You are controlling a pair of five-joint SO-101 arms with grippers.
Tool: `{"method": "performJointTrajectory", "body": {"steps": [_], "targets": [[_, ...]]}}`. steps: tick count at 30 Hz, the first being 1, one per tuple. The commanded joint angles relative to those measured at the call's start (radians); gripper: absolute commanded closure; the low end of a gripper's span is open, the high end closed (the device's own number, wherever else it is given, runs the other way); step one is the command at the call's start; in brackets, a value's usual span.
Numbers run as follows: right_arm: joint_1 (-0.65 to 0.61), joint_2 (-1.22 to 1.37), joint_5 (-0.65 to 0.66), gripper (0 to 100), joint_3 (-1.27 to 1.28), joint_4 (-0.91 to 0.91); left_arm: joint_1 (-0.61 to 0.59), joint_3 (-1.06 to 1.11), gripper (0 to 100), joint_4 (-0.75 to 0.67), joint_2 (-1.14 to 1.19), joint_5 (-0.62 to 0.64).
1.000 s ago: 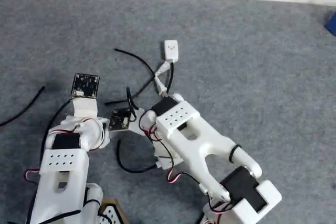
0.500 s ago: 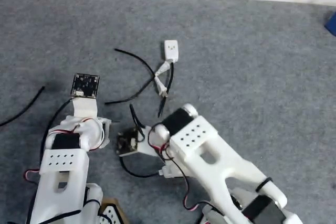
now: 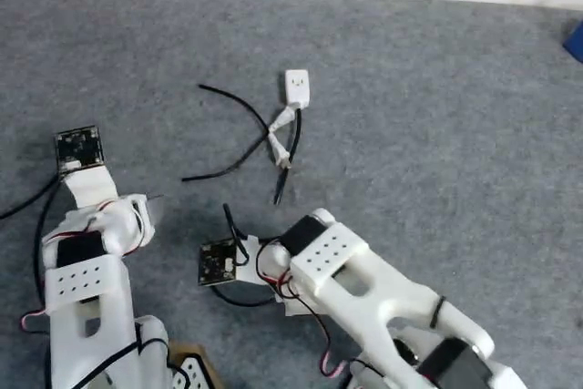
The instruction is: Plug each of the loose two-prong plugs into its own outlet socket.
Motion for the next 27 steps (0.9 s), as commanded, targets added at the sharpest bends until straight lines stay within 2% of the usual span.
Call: {"method": "performJointTrajectory", "body": {"steps": [1,6,9,14,16,18,21,27], "targets": [[0.027,0.140,-0.006,78.4,-0.061,-0.059,-0.001,-0.038,70,-0.009,-0.015,0.011],[0.117,0.403,-0.011,78.4,-0.252,-0.067,0.004,-0.035,70,-0.009,-0.015,0.011],[0.151,0.486,-0.008,78.4,-0.372,0.004,0.035,-0.024,70,-0.012,-0.015,-0.008],[0.082,0.483,-0.018,80.0,-0.446,0.150,0.059,-0.018,70,-0.014,-0.015,-0.038],[0.035,0.470,-0.101,87.5,-0.446,0.166,0.054,-0.018,70,-0.015,-0.015,-0.038],[0.025,0.467,-0.239,98.1,-0.449,0.153,0.051,-0.018,70,-0.025,-0.015,-0.038],[0.053,0.475,-0.445,95.8,-0.507,0.186,0.021,-0.018,70,-0.031,-0.015,-0.038],[0.025,0.541,-0.414,96.5,-0.529,0.280,0.021,-0.016,70,-0.032,-0.015,-0.038]]}}
